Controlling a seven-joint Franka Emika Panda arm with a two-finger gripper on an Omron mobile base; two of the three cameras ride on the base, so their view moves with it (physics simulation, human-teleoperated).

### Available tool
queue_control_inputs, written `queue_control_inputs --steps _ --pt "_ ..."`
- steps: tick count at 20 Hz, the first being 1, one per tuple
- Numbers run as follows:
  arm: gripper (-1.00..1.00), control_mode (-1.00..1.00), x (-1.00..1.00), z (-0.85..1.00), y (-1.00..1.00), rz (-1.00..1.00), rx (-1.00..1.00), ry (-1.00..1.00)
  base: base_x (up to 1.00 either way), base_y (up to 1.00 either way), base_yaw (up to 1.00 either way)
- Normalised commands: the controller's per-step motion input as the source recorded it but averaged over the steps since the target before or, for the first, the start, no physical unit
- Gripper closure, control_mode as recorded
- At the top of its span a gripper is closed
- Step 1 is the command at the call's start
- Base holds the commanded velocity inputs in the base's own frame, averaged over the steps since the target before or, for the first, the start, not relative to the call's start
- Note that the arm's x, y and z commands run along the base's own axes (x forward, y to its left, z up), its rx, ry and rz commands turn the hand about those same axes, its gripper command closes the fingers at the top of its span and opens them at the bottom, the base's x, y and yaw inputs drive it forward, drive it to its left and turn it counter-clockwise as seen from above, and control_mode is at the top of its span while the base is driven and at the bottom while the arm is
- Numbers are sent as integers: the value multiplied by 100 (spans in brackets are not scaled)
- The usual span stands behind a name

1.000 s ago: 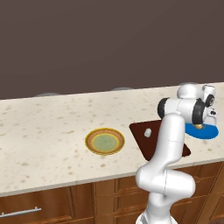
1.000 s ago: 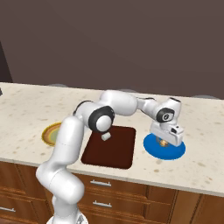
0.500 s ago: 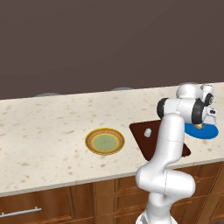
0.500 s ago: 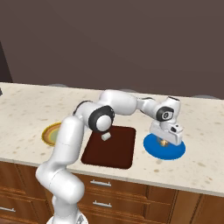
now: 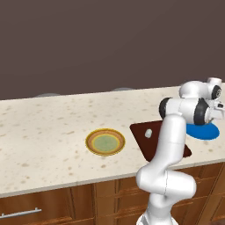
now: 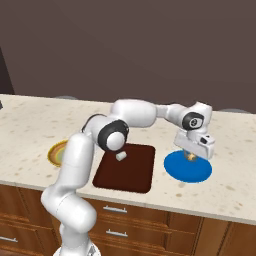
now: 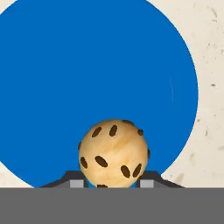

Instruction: Move the dessert items from the plates to the tray.

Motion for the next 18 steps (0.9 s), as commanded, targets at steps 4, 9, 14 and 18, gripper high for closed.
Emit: queue_control_inputs --steps 4,9,14,18 --pt "100 -100 -45 26 40 0 0 0 0 0 0" --pt "100 -100 -39 4 79 0 0 -2 0 0 0" --pt "100 -100 -34 0 99 0 0 -7 0 0 0" --pt "100 -100 -35 0 100 0 -3 -9 0 0 0"
